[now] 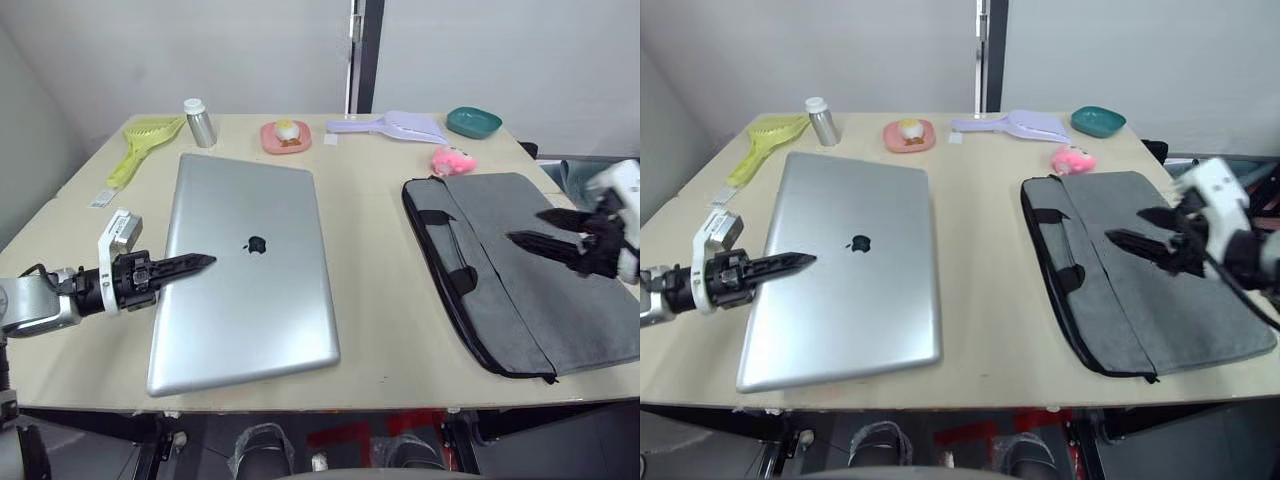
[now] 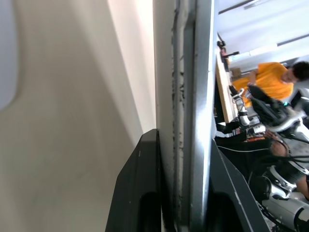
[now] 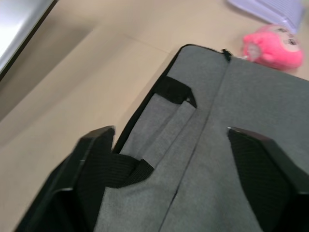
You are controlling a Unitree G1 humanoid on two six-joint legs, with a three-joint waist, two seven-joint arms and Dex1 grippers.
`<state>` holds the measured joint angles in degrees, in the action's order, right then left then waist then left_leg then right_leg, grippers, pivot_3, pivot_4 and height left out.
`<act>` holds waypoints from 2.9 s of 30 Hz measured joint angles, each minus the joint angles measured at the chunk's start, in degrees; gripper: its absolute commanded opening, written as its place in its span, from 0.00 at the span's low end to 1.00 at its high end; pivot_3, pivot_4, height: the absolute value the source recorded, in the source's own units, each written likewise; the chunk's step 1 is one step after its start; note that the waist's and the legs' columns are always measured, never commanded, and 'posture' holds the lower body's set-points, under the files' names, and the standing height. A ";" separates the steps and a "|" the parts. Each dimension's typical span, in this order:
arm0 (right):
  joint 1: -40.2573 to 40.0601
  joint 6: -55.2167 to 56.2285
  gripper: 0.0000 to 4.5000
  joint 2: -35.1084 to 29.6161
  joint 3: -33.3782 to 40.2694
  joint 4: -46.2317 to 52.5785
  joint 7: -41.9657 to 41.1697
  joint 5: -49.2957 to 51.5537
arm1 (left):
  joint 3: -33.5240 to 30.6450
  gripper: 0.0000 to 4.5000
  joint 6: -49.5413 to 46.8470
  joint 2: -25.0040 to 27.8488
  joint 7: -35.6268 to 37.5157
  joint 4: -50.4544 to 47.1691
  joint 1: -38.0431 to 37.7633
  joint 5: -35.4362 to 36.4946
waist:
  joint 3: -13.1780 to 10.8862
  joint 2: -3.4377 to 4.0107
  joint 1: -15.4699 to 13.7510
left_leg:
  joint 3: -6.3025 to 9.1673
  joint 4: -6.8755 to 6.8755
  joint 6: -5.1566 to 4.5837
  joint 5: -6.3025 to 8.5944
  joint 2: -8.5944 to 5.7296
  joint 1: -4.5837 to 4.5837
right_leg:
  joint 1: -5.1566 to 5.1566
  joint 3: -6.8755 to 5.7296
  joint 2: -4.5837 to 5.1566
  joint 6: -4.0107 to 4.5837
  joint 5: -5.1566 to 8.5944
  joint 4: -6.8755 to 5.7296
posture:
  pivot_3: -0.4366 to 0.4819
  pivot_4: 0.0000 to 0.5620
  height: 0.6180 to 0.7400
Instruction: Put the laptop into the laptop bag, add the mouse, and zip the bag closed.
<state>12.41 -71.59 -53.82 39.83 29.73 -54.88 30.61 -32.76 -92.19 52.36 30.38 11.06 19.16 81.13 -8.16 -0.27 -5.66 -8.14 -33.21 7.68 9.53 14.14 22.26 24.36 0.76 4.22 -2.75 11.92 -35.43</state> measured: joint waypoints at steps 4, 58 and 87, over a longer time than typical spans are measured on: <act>-3.15 -0.41 0.99 -0.04 -0.56 0.14 1.14 2.63 | 0.16 0.07 0.00 0.05 -1.87 2.62 1.25 0.18 | 0.00 0.00 0.03 | -0.04 -0.07 -0.04 -0.04 0.00 -0.25 | -0.12 0.15 0.01 -0.01 0.00 -0.20 | 0.48 0.27 1.00; 24.61 -3.42 0.01 14.85 -22.19 -9.10 25.45 5.21 | 10.66 0.07 7.48 -17.77 -10.24 7.13 9.80 4.48 | 0.00 0.00 -0.54 | -0.04 -0.60 0.34 -0.27 -0.05 -0.13 | -0.01 0.40 -0.02 -0.32 -0.19 -0.72 | 0.48 0.27 1.00; 26.49 -3.30 0.01 18.42 -24.11 -5.34 28.91 12.58 | 18.05 0.07 12.34 -31.39 -33.46 15.60 13.17 22.53 | -0.01 -0.01 -0.35 | -0.03 -0.66 0.33 -0.28 -0.05 -0.11 | 0.00 0.41 -0.03 -0.74 -0.44 -0.76 | 0.48 0.27 1.00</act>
<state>38.90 -74.89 -35.40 15.73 24.39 -25.97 43.18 -14.71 -79.85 20.96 -3.07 26.66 32.33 103.66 -8.17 -0.28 -6.00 -8.18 -33.86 8.02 9.26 14.09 22.15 24.35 1.17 4.19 -3.49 11.48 -36.19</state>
